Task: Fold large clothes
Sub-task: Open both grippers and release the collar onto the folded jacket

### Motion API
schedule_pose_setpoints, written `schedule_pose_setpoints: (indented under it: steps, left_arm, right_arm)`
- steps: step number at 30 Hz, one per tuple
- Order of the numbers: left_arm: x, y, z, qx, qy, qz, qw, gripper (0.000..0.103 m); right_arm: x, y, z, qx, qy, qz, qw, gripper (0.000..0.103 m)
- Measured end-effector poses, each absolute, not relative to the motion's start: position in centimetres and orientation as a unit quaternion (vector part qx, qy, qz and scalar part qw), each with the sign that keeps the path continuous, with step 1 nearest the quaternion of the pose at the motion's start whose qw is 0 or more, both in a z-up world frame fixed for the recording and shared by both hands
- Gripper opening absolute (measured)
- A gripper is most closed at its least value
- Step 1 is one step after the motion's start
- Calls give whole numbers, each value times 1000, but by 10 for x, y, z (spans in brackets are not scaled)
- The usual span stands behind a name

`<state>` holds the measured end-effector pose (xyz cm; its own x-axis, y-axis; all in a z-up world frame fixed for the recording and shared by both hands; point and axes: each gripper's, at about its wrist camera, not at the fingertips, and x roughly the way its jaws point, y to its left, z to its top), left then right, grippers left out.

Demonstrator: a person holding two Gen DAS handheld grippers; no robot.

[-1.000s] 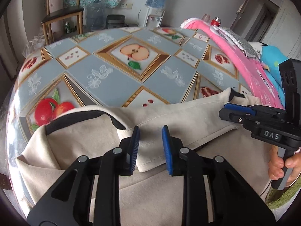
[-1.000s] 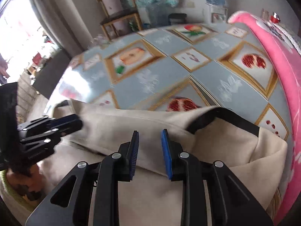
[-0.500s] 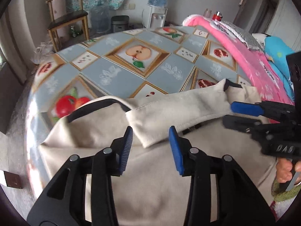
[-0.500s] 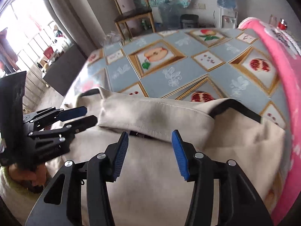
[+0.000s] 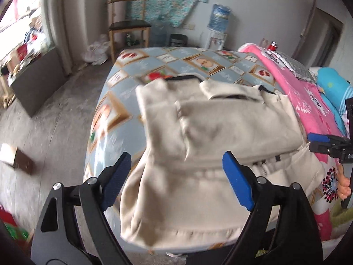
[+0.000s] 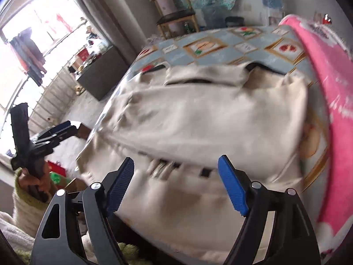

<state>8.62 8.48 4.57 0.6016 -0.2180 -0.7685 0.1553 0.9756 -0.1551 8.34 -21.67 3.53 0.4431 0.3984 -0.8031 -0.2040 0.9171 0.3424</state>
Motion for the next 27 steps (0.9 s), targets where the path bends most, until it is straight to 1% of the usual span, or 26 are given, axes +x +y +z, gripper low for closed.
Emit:
schedule_pose_setpoints:
  steps: [5,10,12,13,15,16,18,19,20,21,22,23,25,27]
  left_arm:
    - [58,109,0,-84,459,-47,883,80]
    - [56,114,-15,-63,462,-35,884,57]
    - [61,113,-17,-49,464,-37,884,43]
    - [64,111,-18,-44,464,-38,884,39]
    - [68,109,-21,-24,470,-33,882,23]
    - [70,107,-23,-17,472,-34,881,21]
    - [73,105,-26,-6,474,-32,880,15]
    - [73,104,-27,-1,474,-32,880,14]
    - [72,104,-27,3,472,-32,881,12]
    - [71,105,-27,3,469,-32,882,10]
    - [70,107,-27,-1,467,-34,884,9]
    - [70,107,-27,-3,465,-34,885,8]
    - [68,108,-24,-9,457,-37,889,7]
    - [64,108,-18,-12,446,-41,894,6]
  right_arm:
    - [78,-160,5,88,532,227,811,77]
    - [88,-99,-11,36,547,279,788,77]
    - [94,-82,-18,9,550,278,787,77]
    - [97,-77,-20,-1,550,278,787,77]
    - [101,-67,-25,-28,551,271,789,68]
    - [104,-64,-29,-39,557,267,786,61]
    - [103,-60,-36,-58,561,265,782,58]
    - [100,-58,-35,-74,555,262,786,53]
    - [98,-57,-35,-92,551,256,789,44]
    - [95,-56,-34,-112,545,242,795,38]
    - [93,-58,-34,-117,542,237,798,32]
    - [92,-60,-33,-120,540,234,800,22]
    - [91,-64,-31,-109,542,242,797,8]
    - [86,-66,-23,-115,527,236,808,6]
